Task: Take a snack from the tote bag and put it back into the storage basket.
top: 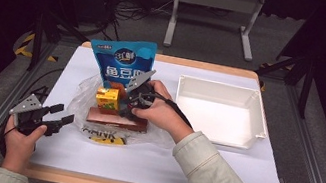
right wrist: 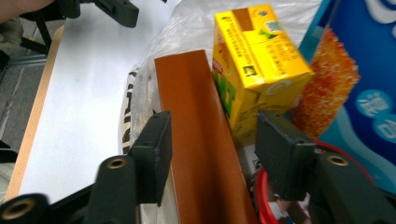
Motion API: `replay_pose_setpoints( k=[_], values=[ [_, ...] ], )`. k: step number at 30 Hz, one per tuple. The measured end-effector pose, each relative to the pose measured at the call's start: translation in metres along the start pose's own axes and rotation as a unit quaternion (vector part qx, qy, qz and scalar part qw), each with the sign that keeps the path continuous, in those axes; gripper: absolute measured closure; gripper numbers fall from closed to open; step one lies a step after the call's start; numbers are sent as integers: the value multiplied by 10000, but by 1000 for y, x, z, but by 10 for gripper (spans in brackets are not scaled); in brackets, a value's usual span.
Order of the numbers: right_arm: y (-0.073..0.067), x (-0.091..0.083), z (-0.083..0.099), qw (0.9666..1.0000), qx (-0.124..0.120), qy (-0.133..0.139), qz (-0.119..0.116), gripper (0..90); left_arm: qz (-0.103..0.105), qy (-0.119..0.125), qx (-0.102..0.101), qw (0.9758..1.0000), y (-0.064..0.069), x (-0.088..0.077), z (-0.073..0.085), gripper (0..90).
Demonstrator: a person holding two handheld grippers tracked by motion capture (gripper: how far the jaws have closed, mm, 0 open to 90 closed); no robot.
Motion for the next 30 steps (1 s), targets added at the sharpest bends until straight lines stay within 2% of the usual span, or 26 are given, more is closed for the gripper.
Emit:
replay_pose_setpoints(
  k=[8,17,19,30],
  values=[
    [-1,12,2,9994,-84,-329,32,455,27,-4,-9,10000,2,0,0,357],
    [-3,20,2,9983,-174,-551,38,454,-4,18,-60,10000,3,-7,4,357],
    [-5,23,2,9976,-271,-634,80,453,7,19,-80,10000,2,-9,5,358],
    [-9,33,1,9957,-400,-831,109,442,37,-2,-82,10000,3,-8,5,356]
  ],
)
Point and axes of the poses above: each handheld gripper's, and its own axes: x roughly forward along the jaws, z roughly out of its underside, y roughly to its right, the point moved 3 cm from there along x, roughly forward along the jaws, and after that the axes turned 1 degree about -y, right-handed, at the moved point
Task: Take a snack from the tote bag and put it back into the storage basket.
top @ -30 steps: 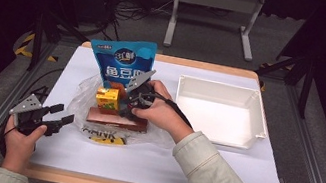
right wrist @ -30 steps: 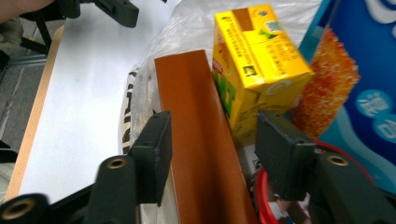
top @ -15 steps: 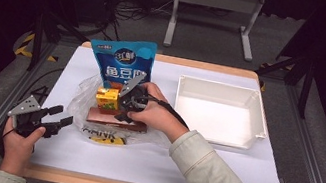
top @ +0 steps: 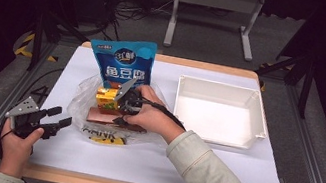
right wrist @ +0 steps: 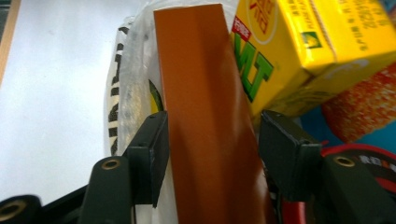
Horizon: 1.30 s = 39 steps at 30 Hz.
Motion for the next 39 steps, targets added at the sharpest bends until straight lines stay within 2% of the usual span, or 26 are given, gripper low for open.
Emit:
replay_pose_setpoints(
  k=[7,13,16,30,39],
  values=[
    [-2,2,-1,10000,-44,-45,4,418,-51,35,-37,10000,-3,-1,1,356],
    [-3,3,-1,9999,-99,-54,1,362,-33,4,2,10000,-2,0,0,357],
    [-3,5,1,9998,-129,-151,65,324,-20,10,-10,10000,-2,0,0,358],
    [-3,18,3,9988,-121,-478,1,337,-2,18,-15,10000,-3,1,-1,359],
    [-6,17,1,9979,-225,-600,-31,367,2,-1,-16,10000,-3,1,-1,358]
  ],
)
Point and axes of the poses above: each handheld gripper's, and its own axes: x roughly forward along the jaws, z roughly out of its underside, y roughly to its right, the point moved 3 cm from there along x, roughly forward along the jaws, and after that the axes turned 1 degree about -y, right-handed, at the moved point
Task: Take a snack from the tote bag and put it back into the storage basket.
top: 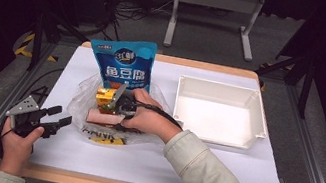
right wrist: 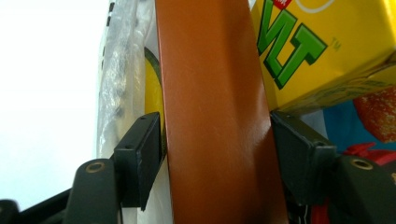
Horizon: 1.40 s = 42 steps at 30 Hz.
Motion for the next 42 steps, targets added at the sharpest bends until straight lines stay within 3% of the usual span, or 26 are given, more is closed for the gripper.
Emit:
replay_pose_setpoints(
  k=[9,20,30,42],
  values=[
    [-2,10,1,9995,-94,-307,-28,376,1,18,-23,10000,-1,0,0,358],
    [-2,8,-1,9988,-365,-336,55,430,-13,34,-33,10000,-1,0,0,359],
    [-2,-9,-7,9987,-438,28,247,431,-16,62,-41,10000,-2,0,-1,361],
    [-5,-35,-15,9979,-438,433,221,431,41,39,-24,10000,-2,0,-1,346]
  ],
)
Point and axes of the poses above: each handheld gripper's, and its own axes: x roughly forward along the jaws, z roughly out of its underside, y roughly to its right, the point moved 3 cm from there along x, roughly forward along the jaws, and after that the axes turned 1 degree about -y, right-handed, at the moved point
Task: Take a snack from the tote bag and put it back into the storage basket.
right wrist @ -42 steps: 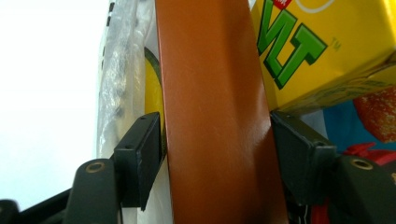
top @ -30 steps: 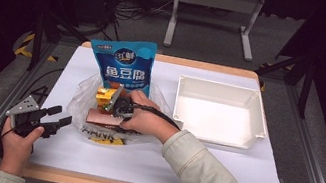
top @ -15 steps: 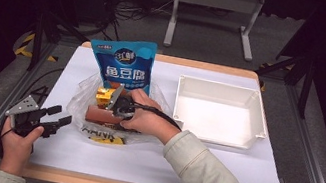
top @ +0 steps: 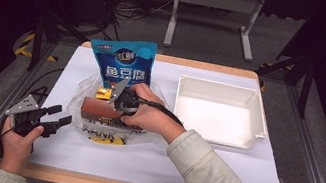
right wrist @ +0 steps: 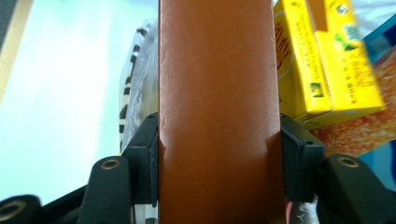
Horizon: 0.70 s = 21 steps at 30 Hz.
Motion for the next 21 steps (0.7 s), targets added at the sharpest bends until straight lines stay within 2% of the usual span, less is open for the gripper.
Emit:
replay_pose_setpoints(
  k=[3,6,12,13,21],
  values=[
    [0,-8,-2,9998,65,164,-62,431,17,-9,15,10000,-1,0,1,323],
    [1,-12,-3,9997,31,245,-52,431,35,-65,60,10000,0,-1,4,317],
    [1,-32,-6,9989,74,453,-36,431,26,-6,1,10000,-2,-3,6,270],
    [2,-38,-6,9987,48,509,-15,431,28,-5,10,10000,-2,-3,6,238],
    [3,-60,-2,9978,117,651,46,431,59,-32,105,9999,0,0,4,168]
  ],
)
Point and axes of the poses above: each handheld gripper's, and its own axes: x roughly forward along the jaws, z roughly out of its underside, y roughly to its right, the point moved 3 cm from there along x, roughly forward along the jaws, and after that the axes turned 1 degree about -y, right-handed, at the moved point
